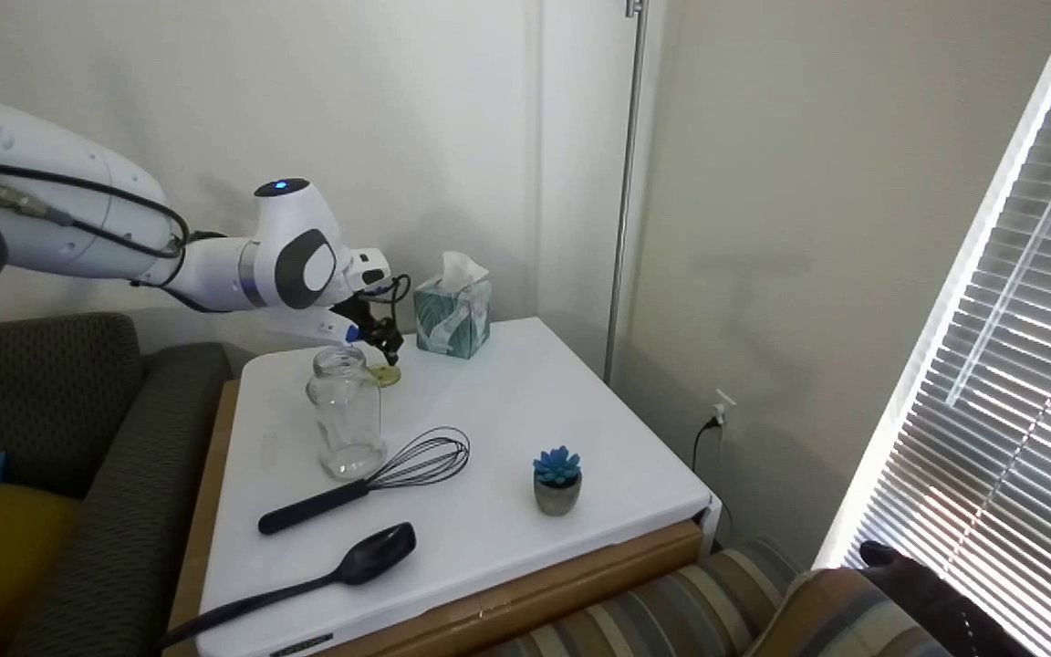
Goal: Move the lid forward.
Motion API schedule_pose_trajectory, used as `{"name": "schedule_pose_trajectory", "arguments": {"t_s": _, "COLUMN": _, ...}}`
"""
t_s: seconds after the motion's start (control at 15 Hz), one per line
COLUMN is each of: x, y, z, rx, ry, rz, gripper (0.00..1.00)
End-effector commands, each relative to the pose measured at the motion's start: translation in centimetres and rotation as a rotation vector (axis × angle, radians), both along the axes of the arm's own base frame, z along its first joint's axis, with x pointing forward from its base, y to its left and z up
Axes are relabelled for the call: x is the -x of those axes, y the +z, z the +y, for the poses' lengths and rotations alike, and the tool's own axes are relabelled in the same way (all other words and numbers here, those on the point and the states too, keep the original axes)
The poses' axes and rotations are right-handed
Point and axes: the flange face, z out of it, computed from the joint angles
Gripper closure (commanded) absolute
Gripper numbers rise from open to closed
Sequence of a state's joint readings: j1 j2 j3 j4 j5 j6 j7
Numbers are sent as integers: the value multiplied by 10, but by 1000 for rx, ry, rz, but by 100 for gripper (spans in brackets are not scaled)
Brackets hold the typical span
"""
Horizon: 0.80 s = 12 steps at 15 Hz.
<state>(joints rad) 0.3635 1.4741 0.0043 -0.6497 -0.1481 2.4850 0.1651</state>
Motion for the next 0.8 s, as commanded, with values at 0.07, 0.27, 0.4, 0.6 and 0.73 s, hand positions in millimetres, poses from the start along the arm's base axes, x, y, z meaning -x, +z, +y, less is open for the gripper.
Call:
{"name": "schedule_pose_trajectory", "arguments": {"t_s": 0.07, "x": -14, "y": 14, "z": -32, "rx": -10, "ry": 52, "rz": 64, "gripper": 0}}
{"name": "schedule_pose_trajectory", "arguments": {"t_s": 0.27, "x": -17, "y": 14, "z": -47, "rx": -34, "ry": 85, "rz": 124, "gripper": 0}}
{"name": "schedule_pose_trajectory", "arguments": {"t_s": 0.4, "x": -17, "y": 13, "z": -55, "rx": -57, "ry": 98, "rz": 154, "gripper": 0}}
{"name": "schedule_pose_trajectory", "arguments": {"t_s": 0.6, "x": -16, "y": 10, "z": -57, "rx": -84, "ry": 115, "rz": 191, "gripper": 0}}
{"name": "schedule_pose_trajectory", "arguments": {"t_s": 0.73, "x": -14, "y": 7, "z": -54, "rx": -94, "ry": 119, "rz": 200, "gripper": 0}}
